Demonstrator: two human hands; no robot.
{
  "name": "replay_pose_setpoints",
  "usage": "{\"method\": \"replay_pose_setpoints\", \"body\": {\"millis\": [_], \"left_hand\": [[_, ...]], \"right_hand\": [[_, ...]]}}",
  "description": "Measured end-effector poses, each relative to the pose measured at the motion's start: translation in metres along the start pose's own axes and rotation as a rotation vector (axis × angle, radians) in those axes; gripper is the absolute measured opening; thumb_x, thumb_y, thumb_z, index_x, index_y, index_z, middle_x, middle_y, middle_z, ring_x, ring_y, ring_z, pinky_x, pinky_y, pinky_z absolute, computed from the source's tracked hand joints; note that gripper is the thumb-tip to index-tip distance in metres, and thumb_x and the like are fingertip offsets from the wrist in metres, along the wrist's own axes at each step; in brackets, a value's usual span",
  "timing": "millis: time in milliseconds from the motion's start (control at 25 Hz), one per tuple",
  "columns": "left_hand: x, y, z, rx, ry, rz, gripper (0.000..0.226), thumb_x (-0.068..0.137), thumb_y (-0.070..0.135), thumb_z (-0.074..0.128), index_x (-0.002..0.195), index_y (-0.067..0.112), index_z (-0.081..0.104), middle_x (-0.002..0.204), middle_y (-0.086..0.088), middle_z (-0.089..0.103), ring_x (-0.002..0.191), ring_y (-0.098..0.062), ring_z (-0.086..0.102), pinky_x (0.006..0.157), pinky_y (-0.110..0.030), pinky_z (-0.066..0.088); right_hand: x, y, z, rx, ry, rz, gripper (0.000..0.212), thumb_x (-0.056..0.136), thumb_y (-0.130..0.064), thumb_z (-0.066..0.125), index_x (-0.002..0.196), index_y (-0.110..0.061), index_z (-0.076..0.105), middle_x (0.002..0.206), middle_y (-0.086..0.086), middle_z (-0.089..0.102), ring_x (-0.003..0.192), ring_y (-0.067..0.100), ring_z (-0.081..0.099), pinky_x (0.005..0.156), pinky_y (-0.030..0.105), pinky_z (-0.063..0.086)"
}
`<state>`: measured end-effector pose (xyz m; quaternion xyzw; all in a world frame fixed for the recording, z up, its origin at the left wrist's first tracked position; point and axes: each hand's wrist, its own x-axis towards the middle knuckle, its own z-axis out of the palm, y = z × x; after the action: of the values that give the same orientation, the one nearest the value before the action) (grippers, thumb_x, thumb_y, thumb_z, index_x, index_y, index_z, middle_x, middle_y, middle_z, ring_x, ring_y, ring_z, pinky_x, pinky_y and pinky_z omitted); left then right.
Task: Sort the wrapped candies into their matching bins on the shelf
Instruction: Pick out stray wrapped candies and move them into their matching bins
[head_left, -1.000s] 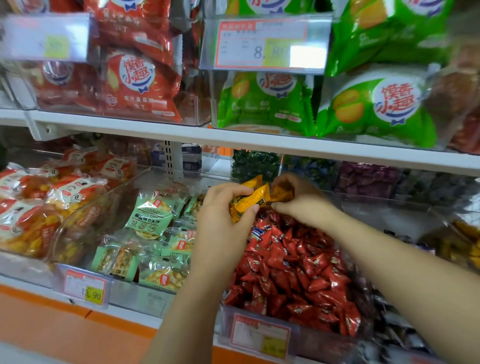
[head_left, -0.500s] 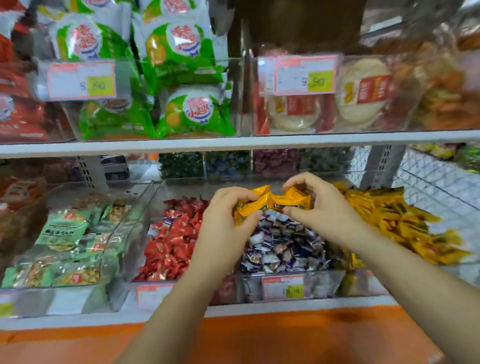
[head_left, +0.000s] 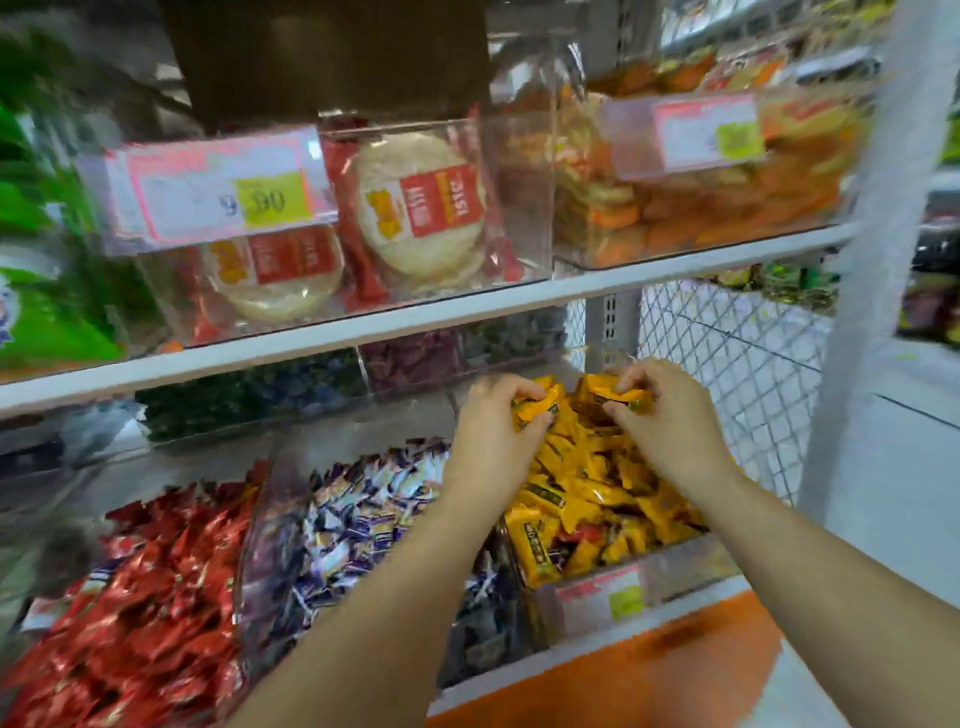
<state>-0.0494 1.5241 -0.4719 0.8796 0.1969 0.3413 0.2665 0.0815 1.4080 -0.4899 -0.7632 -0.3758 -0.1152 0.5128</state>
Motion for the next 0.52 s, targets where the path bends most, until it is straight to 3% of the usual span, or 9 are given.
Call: {"method": "replay_pose_setpoints", "body": {"millis": [120, 240, 360, 440, 520], "left_hand": [[0.020, -0.004, 0.021, 0.108, -0.037, -0.058, 0.021, 0.087, 0.026, 0.064, 0.108, 0.022, 0.061, 0.116, 0.001, 0.057, 0.109, -0.015, 0.051, 0.082, -0.021, 0.034], [0.033, -0.010, 0.032, 0.294, -0.286, -0.009, 0.039, 0.093, 0.033, 0.053, 0.132, 0.029, 0.048, 0.134, 0.001, 0.052, 0.121, -0.021, 0.049, 0.099, -0.034, 0.040], [0.040, -0.008, 0.036, 0.485, -0.573, 0.010, 0.053, 0.099, 0.043, 0.031, 0.148, 0.035, 0.012, 0.157, -0.001, 0.016, 0.143, -0.026, 0.015, 0.115, -0.051, 0.012], [0.040, -0.005, 0.032, 0.486, -0.601, -0.018, 0.057, 0.098, 0.047, 0.027, 0.148, 0.037, 0.002, 0.158, -0.001, 0.003, 0.145, -0.026, 0.004, 0.114, -0.052, 0.003], [0.035, -0.005, 0.023, 0.413, -0.538, -0.016, 0.060, 0.097, 0.049, 0.032, 0.148, 0.037, 0.004, 0.158, 0.000, 0.008, 0.144, -0.025, 0.009, 0.115, -0.052, 0.008]], "right_hand": [[0.007, 0.023, 0.002, -0.160, -0.050, -0.013, 0.011, 0.076, -0.007, 0.072, 0.083, -0.013, 0.067, 0.101, 0.006, 0.066, 0.099, 0.022, 0.059, 0.081, 0.021, 0.036], [0.014, 0.031, 0.009, -0.292, -0.171, -0.058, 0.021, 0.086, -0.011, 0.061, 0.105, -0.016, 0.070, 0.119, 0.001, 0.064, 0.112, 0.021, 0.057, 0.097, 0.029, 0.040], [0.014, 0.028, 0.014, -0.453, -0.392, -0.110, 0.036, 0.095, -0.017, 0.044, 0.129, -0.025, 0.055, 0.142, -0.003, 0.046, 0.129, 0.021, 0.044, 0.106, 0.039, 0.034], [0.011, 0.022, 0.009, -0.440, -0.408, -0.079, 0.042, 0.096, -0.017, 0.041, 0.137, -0.028, 0.045, 0.148, -0.004, 0.037, 0.136, 0.018, 0.035, 0.111, 0.041, 0.027], [0.007, 0.013, 0.001, -0.332, -0.327, -0.078, 0.043, 0.095, -0.014, 0.045, 0.136, -0.026, 0.046, 0.146, -0.002, 0.040, 0.135, 0.018, 0.036, 0.111, 0.043, 0.027]]}}
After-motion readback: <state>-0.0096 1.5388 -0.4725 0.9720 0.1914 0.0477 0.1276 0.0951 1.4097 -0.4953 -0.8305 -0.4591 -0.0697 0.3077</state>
